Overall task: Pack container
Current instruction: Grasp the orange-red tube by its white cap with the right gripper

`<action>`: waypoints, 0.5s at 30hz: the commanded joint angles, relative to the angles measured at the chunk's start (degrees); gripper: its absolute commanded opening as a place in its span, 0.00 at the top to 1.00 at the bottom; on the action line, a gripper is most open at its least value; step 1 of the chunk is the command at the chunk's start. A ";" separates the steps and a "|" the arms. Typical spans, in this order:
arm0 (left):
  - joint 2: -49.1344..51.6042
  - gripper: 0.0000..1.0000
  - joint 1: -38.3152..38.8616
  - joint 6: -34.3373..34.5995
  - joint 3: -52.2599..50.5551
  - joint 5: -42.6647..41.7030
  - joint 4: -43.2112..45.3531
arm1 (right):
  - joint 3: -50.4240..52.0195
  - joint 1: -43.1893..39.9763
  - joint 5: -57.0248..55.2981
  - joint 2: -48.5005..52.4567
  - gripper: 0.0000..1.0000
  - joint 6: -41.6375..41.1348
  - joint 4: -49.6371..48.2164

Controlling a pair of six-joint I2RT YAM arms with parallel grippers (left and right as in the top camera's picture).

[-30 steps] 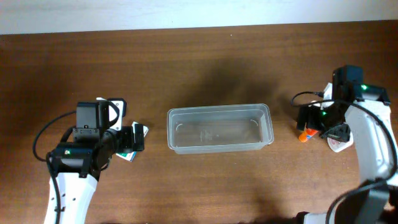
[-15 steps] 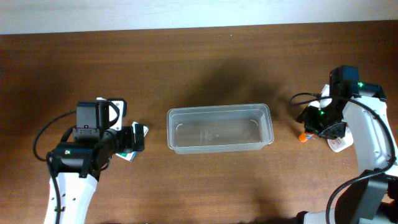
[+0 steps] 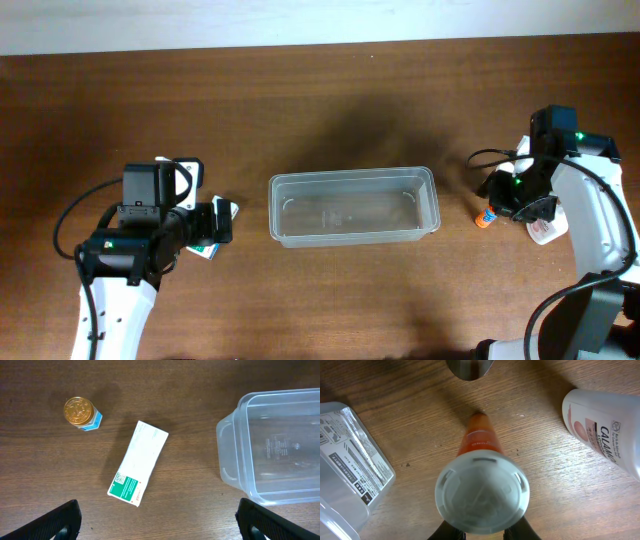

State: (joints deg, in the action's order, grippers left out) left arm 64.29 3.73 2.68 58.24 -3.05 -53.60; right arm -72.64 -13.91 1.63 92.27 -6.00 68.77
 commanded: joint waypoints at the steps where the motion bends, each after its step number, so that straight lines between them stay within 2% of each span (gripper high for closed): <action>1: 0.09 0.01 -0.15 0.37 1.18 -0.83 -0.09 | -0.74 -0.31 0.35 -0.07 0.82 -0.04 0.04; 9: 0.09 0.01 -0.15 0.37 1.16 -0.83 -0.09 | -7.52 1.22 4.31 -6.86 0.82 2.80 5.16; 15: 0.09 0.00 -0.15 0.37 1.16 -0.83 -0.09 | -17.75 11.17 3.65 -15.61 0.81 4.11 8.59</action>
State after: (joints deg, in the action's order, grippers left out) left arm 64.29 3.73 2.68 58.26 -3.07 -53.63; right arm -86.13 -7.57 4.67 81.38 -3.14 76.88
